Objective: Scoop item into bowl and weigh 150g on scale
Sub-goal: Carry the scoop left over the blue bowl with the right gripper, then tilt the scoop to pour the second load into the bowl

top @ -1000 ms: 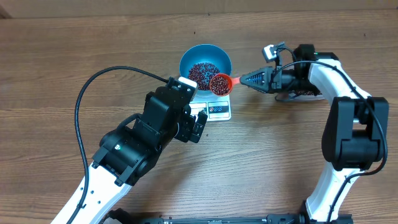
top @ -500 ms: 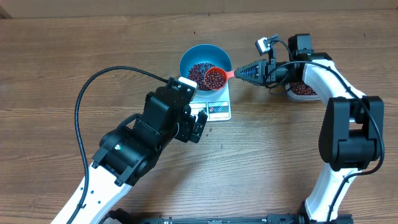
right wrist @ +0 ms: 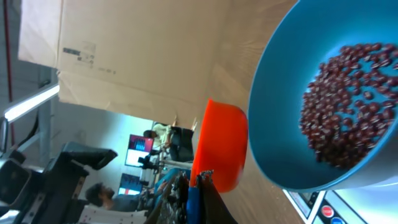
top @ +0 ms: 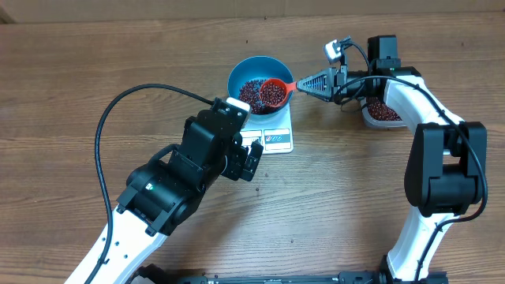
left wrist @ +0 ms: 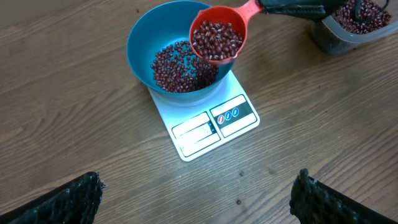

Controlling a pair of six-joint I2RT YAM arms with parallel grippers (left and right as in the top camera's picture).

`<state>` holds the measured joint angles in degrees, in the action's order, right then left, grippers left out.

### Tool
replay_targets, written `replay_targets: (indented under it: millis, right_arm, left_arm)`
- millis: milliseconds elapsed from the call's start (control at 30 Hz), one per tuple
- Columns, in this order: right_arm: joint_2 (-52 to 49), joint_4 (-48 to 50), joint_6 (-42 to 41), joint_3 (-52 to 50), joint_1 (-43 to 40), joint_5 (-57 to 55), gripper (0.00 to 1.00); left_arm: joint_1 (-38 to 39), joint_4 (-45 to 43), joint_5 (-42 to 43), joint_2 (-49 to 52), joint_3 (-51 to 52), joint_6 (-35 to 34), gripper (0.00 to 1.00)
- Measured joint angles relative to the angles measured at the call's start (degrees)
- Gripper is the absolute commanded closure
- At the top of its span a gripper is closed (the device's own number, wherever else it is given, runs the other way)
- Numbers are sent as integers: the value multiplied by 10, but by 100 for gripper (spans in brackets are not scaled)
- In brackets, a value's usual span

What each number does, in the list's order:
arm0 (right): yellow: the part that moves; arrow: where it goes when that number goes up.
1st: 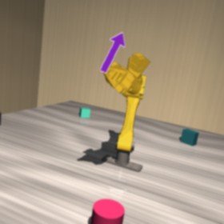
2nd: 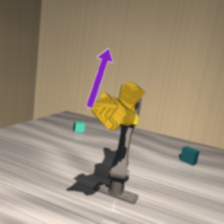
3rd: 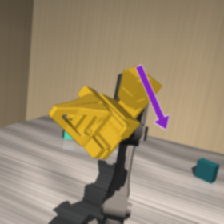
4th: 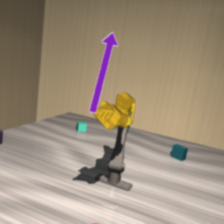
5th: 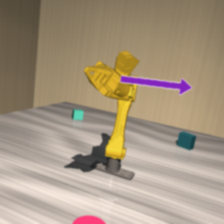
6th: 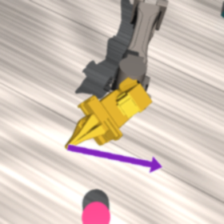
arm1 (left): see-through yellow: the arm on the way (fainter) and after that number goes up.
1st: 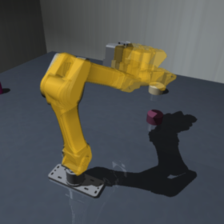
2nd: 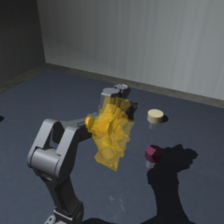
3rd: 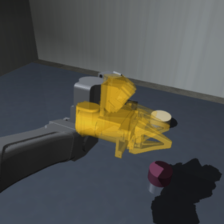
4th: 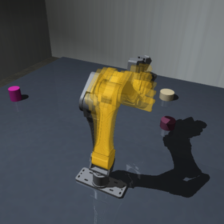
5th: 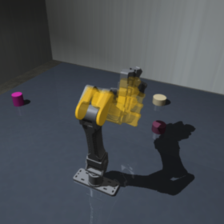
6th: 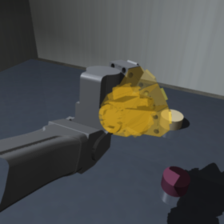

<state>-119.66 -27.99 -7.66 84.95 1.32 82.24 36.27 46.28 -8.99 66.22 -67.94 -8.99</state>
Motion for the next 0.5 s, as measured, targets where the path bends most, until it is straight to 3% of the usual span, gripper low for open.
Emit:
replay_targets:
  millis: [200, 500]
  right_arm:
    - [0, 39, -54, 0, 0, -38, 96]
    - [0, 105, -72, 0, 0, -113, 96]
  left_arm:
    - [0, 0, 0, 0, 0, 0, 0]
    - [0, 0, 0, 0, 0, 0, 0]
